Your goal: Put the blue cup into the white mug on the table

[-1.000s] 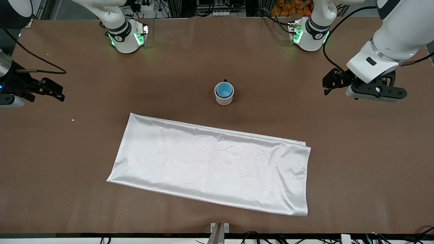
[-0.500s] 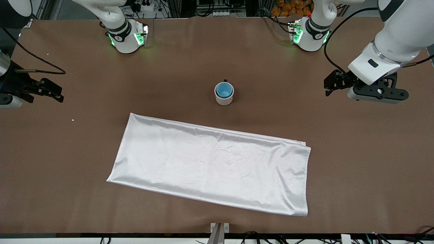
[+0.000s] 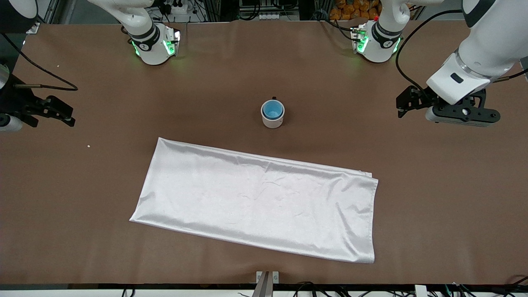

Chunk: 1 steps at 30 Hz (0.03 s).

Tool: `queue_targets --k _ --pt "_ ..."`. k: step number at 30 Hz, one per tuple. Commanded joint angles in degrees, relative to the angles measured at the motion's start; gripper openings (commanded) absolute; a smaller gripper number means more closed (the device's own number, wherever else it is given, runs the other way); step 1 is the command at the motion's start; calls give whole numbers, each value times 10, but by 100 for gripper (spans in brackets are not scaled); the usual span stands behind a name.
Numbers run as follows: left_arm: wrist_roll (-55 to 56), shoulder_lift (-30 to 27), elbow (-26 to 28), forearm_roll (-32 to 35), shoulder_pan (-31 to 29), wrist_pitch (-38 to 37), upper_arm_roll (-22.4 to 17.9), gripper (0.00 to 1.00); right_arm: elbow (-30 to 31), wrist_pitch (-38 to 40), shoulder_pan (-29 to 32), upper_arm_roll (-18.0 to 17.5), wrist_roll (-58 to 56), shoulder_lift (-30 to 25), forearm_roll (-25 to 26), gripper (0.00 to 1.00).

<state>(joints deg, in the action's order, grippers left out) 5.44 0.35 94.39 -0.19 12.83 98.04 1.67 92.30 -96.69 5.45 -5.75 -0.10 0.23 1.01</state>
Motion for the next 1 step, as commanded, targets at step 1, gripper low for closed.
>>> queue_targets --k 1 --pt "-12 4 -10 -10 -5 -11 0 100 -16 5 -3 -1 12 2 1 100"
